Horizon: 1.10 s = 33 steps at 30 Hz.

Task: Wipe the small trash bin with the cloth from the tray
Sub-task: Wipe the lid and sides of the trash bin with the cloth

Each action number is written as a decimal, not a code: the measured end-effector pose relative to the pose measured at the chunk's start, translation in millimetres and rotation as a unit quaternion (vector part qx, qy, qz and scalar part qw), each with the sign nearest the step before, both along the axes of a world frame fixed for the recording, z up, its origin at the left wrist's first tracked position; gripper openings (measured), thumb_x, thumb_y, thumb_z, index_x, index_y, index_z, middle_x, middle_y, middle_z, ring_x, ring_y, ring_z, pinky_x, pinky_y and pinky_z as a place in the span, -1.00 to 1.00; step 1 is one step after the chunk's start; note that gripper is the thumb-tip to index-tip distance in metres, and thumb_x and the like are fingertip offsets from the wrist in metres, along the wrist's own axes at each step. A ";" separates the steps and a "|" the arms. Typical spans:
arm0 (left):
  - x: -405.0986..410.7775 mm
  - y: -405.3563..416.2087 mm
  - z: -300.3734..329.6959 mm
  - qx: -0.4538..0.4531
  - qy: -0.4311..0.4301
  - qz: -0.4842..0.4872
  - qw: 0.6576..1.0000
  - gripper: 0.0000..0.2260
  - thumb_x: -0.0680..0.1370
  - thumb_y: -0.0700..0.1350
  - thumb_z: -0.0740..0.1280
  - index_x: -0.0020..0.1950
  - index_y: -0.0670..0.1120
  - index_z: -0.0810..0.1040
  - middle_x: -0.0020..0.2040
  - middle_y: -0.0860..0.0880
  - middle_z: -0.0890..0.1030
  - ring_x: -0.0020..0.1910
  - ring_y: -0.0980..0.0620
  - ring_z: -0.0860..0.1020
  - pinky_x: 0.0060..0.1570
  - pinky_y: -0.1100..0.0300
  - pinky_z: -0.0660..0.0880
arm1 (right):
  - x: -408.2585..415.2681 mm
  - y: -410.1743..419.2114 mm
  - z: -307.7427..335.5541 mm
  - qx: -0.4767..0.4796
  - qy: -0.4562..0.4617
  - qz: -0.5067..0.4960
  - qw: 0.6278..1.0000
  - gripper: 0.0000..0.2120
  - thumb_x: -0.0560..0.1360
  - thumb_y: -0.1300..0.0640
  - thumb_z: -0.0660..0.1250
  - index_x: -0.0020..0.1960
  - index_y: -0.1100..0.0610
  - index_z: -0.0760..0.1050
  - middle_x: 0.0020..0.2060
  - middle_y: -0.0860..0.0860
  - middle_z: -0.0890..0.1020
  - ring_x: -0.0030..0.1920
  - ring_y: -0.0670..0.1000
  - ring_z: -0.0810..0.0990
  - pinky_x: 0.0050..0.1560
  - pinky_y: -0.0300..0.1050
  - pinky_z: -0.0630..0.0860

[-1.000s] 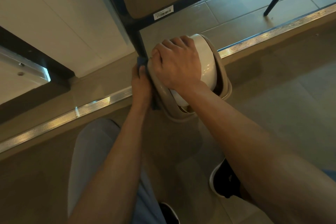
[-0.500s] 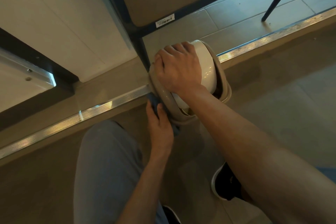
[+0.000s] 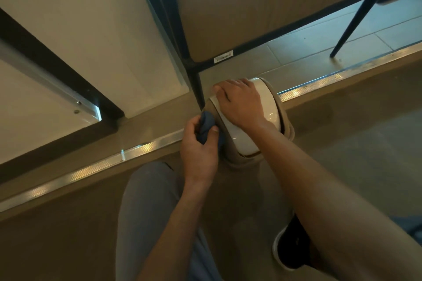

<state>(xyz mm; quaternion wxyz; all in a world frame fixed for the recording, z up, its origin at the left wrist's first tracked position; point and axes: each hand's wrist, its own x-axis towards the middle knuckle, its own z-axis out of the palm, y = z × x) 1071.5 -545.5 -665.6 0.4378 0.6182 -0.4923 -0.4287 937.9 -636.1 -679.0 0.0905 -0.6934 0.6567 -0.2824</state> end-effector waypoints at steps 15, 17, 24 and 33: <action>-35.0 -78.8 74.3 0.021 0.016 -0.076 0.997 -0.61 0.61 -0.10 0.39 0.42 0.09 0.45 0.20 0.12 0.54 0.18 0.13 0.55 0.18 0.21 0.54 | -33.9 27.6 54.3 0.116 -0.567 -0.093 0.810 -0.60 0.70 -0.15 0.10 0.30 0.05 0.55 0.16 -0.04 0.64 0.05 -0.07 0.69 0.08 -0.14 0.58; -40.0 -85.9 73.6 0.009 0.026 -0.079 0.996 -0.64 0.61 -0.08 0.40 0.36 0.16 0.44 0.23 0.10 0.52 0.14 0.15 0.55 0.11 0.20 0.57 | -37.8 44.3 52.7 0.158 -0.556 -0.076 0.812 -0.63 0.67 -0.17 0.17 0.30 0.03 0.54 0.11 -0.04 0.67 0.00 -0.07 0.70 -0.02 -0.13 0.62; -49.9 -91.8 57.1 -0.008 -0.095 -0.172 0.980 -0.72 0.62 0.05 0.35 0.33 0.18 0.47 0.36 0.08 0.48 0.35 0.04 0.47 0.31 -0.04 0.51 | -54.5 55.2 41.6 0.208 -0.515 -0.019 0.831 -0.69 0.63 0.04 0.34 0.36 0.04 0.51 0.04 -0.02 0.72 0.04 -0.08 0.71 0.03 -0.11 0.67; -16.2 -96.9 31.3 -0.097 -0.250 -0.276 0.923 -0.48 0.55 0.14 0.42 0.49 0.14 0.39 0.32 0.13 0.50 0.32 0.14 0.45 0.31 0.06 0.47 | -63.0 40.7 30.3 0.210 -0.493 -0.022 0.844 -0.89 0.62 0.14 0.36 0.09 -0.02 0.62 -0.07 -0.05 0.70 -0.01 -0.02 0.72 0.07 0.04 0.69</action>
